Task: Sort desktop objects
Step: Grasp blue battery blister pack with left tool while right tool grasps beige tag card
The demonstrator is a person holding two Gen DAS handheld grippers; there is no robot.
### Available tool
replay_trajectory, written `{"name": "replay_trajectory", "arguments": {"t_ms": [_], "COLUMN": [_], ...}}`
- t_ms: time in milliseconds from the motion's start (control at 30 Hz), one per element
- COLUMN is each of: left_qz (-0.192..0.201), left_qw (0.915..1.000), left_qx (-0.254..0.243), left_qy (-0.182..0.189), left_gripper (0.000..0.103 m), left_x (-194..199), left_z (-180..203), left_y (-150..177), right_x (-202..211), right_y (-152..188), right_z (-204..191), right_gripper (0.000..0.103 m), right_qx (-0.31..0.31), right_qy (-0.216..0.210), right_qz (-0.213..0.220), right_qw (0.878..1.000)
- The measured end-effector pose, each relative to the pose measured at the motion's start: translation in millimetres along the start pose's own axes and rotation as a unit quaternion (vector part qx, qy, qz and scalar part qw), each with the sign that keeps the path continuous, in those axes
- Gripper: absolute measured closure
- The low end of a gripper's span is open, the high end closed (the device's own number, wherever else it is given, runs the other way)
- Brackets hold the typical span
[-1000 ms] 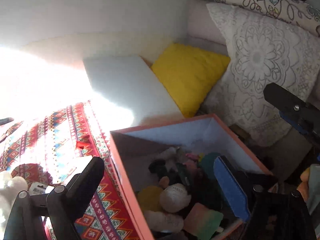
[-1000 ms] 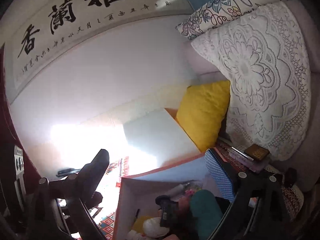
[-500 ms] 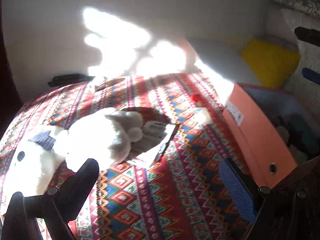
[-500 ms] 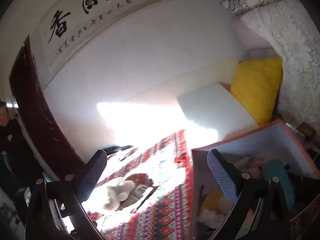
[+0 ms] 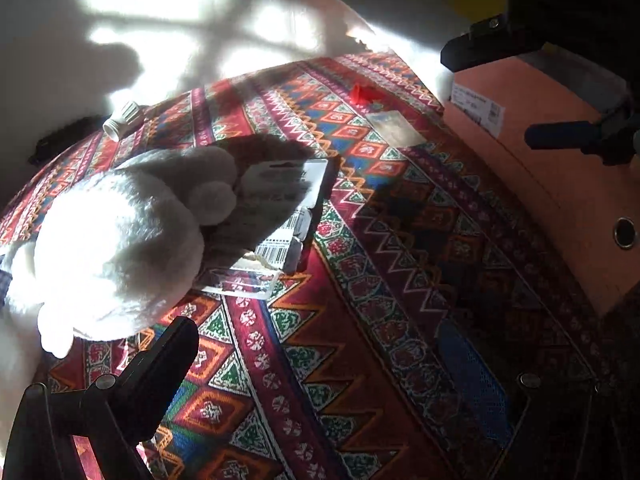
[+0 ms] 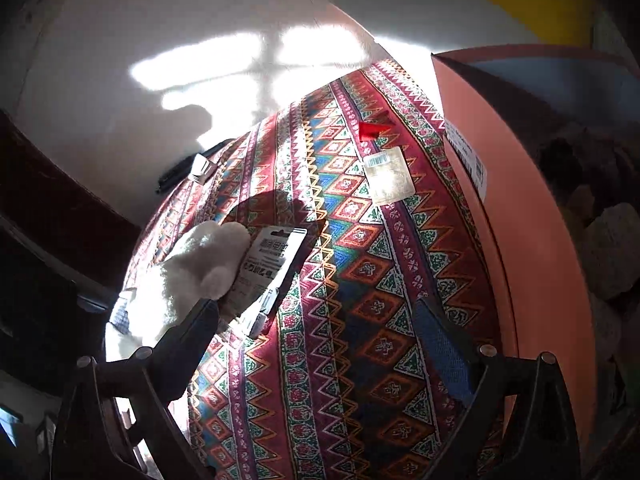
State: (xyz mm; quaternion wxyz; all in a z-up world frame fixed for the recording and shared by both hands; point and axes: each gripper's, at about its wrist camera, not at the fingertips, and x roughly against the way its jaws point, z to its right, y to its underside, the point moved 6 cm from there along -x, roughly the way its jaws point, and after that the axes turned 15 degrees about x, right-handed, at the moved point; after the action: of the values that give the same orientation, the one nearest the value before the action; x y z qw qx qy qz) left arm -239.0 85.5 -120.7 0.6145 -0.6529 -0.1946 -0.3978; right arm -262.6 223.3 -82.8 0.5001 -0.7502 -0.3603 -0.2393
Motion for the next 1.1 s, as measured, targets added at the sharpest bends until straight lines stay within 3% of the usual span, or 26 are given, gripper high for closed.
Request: {"name": "replay_trajectory", "arguments": {"t_ms": [67, 167, 200, 233, 267, 333, 367, 400, 500, 533, 567, 600, 667, 733, 867, 1100], "left_qz": [-0.02, -0.066, -0.076, -0.063, -0.049, -0.063, -0.076, -0.082, -0.079, -0.073, -0.064, -0.06, -0.059, -0.06, -0.073, -0.089], "left_qw": [0.9998, 0.9977, 0.9969, 0.9962, 0.9967, 0.9978, 0.9962, 0.9944, 0.995, 0.9956, 0.9962, 0.9954, 0.9894, 0.9854, 0.9835, 0.9794], "left_qx": [-0.004, 0.012, 0.002, -0.024, -0.038, 0.009, 0.043, 0.066, 0.061, 0.058, 0.06, 0.071, 0.102, 0.109, 0.112, 0.147], "left_qy": [-0.002, 0.01, -0.018, -0.054, -0.053, -0.02, -0.004, 0.013, 0.001, 0.0, 0.007, 0.025, 0.085, 0.116, 0.122, 0.106], "left_gripper": [0.004, 0.004, 0.002, 0.001, 0.001, 0.016, 0.039, 0.04, 0.054, 0.062, 0.08, 0.086, 0.091, 0.091, 0.091, 0.09], "left_x": [-31, -83, -102, -115, -121, -129, -129, -126, -117, -106, -90, -71, -33, -3, 13, -14], "left_z": [1, -4, -8, -9, -8, -17, -23, -27, -35, -38, -42, -48, -59, -59, -68, -86], "left_y": [-17, -38, -40, -45, -52, -68, -75, -78, -70, -66, -64, -62, -52, -29, 8, 11], "right_x": [5, 12, 13, 12, 10, 6, 3, 1, -5, -6, -7, -8, -9, -7, -9, -30], "right_y": [-7, -18, -21, -23, -24, -26, -26, -27, -32, -33, -33, -32, -30, -29, -23, -4], "right_z": [11, 17, 18, 17, 15, 10, 9, 8, 8, 9, 11, 12, 15, 16, 19, 16], "right_gripper": [0.004, 0.005, 0.005, 0.005, 0.005, 0.005, 0.005, 0.005, 0.005, 0.005, 0.005, 0.005, 0.005, 0.005, 0.005, 0.005], "right_qx": [-0.015, -0.03, -0.032, -0.027, -0.017, 0.01, 0.024, 0.035, 0.047, 0.047, 0.044, 0.038, 0.032, 0.033, 0.023, 0.024], "right_qy": [-0.001, -0.036, -0.044, -0.044, -0.038, -0.017, -0.004, 0.007, 0.016, 0.014, 0.011, 0.006, 0.0, 0.0, -0.001, 0.028], "right_qz": [0.013, 0.024, 0.025, 0.023, 0.019, 0.011, 0.008, 0.009, 0.009, 0.008, 0.007, 0.005, 0.003, 0.005, 0.004, -0.023], "right_qw": [1.0, 0.999, 0.998, 0.998, 0.999, 1.0, 1.0, 0.999, 0.999, 0.999, 0.999, 0.999, 0.999, 0.999, 1.0, 0.999]}}
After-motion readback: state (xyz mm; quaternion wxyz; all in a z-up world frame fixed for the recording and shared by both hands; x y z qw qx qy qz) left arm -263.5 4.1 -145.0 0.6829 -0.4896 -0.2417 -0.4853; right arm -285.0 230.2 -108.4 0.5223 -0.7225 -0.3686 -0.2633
